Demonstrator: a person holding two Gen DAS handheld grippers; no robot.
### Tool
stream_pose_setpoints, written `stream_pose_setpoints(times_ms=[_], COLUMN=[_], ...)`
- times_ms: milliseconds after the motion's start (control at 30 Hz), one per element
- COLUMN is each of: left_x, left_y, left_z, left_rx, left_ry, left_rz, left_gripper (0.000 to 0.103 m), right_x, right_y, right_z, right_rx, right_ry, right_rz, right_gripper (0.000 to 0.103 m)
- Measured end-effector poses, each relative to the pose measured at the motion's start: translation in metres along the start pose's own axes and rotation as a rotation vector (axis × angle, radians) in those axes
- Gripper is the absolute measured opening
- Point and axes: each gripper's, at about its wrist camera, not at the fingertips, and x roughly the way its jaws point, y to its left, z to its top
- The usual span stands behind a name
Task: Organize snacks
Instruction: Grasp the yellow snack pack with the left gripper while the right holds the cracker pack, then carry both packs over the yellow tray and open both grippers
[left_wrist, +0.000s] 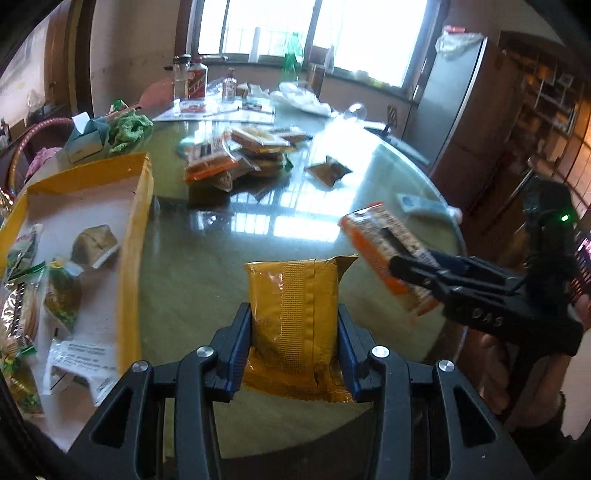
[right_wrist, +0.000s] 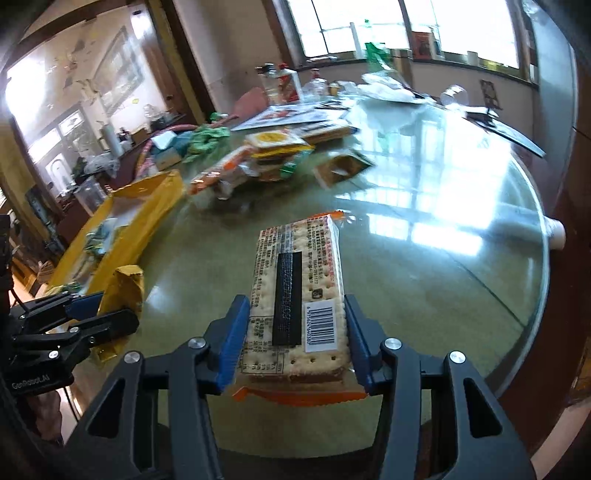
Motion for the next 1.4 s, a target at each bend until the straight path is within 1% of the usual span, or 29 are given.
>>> stream_pose_setpoints(times_ms=[133,233,333,367,400,433,467,500,533,567,633,700,733,767,833,933,1000,1033,1067,1100,1167,1233,1300,1333,1400], left_x=[-0.022,-0.037,-0.054,-0.059,-0.063,-0.068,-0.071,-0.073,-0.073,-0.075,-0.075,-0.074,-0.074,-0.073,-0.074,-0.075,-0.077,-0.078,-0.079,-0.081,-0.084,-0.087,-0.090,-0.092,-0.091], left_y=[0.018,0.036,0.055,0.062,0.070,0.079,0.087,0.096,0.105,0.111,0.119,0.119,0.121,0.122,0.124,0.126,0.129,0.131,0.134,0.137,0.146,0.156,0.164,0.168,0.176], left_z=[0.004,0.007,0.007,0.008,0.007,0.007,0.006,0.006,0.005,0.002,-0.005,-0.009,-0.011,-0.012,-0.013,-0.014,-0.014,-0.014,-0.015,-0.016,-0.018,-0.019,-0.020,-0.020,-0.019], left_rx=[-0.048,-0.090,-0.122,-0.133,-0.145,-0.161,-0.177,-0.193,-0.212,-0.230,-0.248,-0.256,-0.260,-0.261,-0.259,-0.261,-0.262,-0.265,-0.270,-0.277,-0.291,-0.314,-0.328,-0.334,-0.344], left_ry=[-0.046,-0.076,-0.112,-0.122,-0.132,-0.141,-0.149,-0.150,-0.146,-0.151,-0.150,-0.150,-0.148,-0.145,-0.141,-0.146,-0.154,-0.155,-0.154,-0.154,-0.157,-0.159,-0.167,-0.167,-0.161], left_rz=[-0.018,-0.006,0.024,0.034,0.049,0.071,0.089,0.108,0.126,0.132,0.128,0.123,0.115,0.111,0.107,0.104,0.117,0.123,0.129,0.135,0.158,0.176,0.193,0.201,0.210], left_gripper=[0.042,0.042,0.042,0.042,0.042,0.042,0.042,0.042,0.042,0.042,0.042,0.042,0.042,0.042,0.042,0.042,0.042,0.042,0.042,0.042,0.042,0.042,0.042,0.042,0.042], right_x=[-0.004,-0.003,0.001,0.003,0.004,0.006,0.009,0.015,0.020,0.028,0.038,0.044,0.044,0.044,0.047,0.062,0.069,0.072,0.076,0.080,0.079,0.077,0.076,0.073,0.060], right_y=[0.029,0.051,0.072,0.080,0.086,0.092,0.098,0.105,0.113,0.124,0.128,0.129,0.133,0.137,0.141,0.149,0.153,0.155,0.157,0.157,0.159,0.158,0.150,0.147,0.140], right_z=[0.007,0.013,0.020,0.022,0.024,0.027,0.031,0.034,0.036,0.039,0.043,0.042,0.040,0.036,0.028,0.011,0.003,-0.001,-0.004,-0.006,-0.009,-0.009,-0.003,0.000,0.012], right_rx=[-0.045,-0.067,-0.091,-0.105,-0.115,-0.122,-0.125,-0.129,-0.139,-0.176,-0.188,-0.188,-0.211,-0.237,-0.257,-0.315,-0.348,-0.366,-0.380,-0.386,-0.403,-0.397,-0.350,-0.329,-0.280], right_ry=[-0.018,-0.027,-0.017,-0.014,-0.013,-0.007,0.001,0.013,0.019,0.011,0.028,0.050,0.051,0.056,0.071,0.151,0.173,0.183,0.191,0.199,0.179,0.174,0.164,0.143,0.096], right_rz=[0.064,0.118,0.180,0.192,0.195,0.216,0.249,0.255,0.232,0.206,0.223,0.234,0.228,0.215,0.199,0.161,0.125,0.109,0.087,0.076,0.052,0.051,0.056,0.053,0.084], right_gripper=[0.052,0.052,0.051,0.041,0.035,0.022,0.019,0.019,0.018,0.018,0.018,0.019,0.026,0.049,0.080,0.079,0.077,0.070,0.059,0.058,0.055,0.055,0.055,0.055,0.055])
